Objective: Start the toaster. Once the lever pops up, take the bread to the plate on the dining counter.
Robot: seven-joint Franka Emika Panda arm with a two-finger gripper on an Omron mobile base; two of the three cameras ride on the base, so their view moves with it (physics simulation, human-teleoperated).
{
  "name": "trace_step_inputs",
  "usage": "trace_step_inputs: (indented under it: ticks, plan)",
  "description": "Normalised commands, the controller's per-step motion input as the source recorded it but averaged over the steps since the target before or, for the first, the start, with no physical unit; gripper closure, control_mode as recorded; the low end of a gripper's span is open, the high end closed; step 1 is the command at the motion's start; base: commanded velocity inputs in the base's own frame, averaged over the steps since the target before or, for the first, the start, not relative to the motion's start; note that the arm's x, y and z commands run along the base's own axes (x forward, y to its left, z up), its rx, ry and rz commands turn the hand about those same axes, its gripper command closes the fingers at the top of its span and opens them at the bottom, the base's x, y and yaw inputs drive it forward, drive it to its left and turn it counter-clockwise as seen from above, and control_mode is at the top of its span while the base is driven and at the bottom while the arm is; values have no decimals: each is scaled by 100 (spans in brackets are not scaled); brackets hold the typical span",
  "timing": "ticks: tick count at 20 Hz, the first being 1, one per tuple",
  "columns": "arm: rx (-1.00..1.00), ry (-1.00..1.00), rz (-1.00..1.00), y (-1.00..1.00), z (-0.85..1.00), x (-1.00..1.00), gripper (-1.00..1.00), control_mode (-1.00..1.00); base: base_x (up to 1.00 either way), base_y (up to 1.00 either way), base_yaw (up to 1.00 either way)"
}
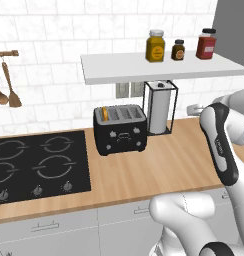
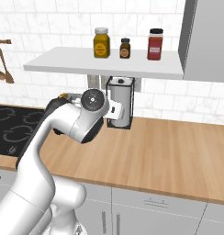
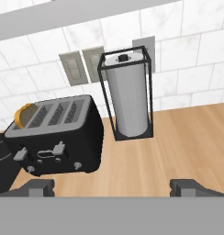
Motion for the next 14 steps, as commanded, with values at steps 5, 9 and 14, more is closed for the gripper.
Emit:
trace_step_inputs:
  ticks: [5,9,14]
  plan:
    - [0,0,0,0,0,0,-100,-100,0,0,0]
    - [0,0,0,0,0,0,-100,-100,0,0,0]
    - [0,0,0,0,0,0,-100,-100,0,0,0]
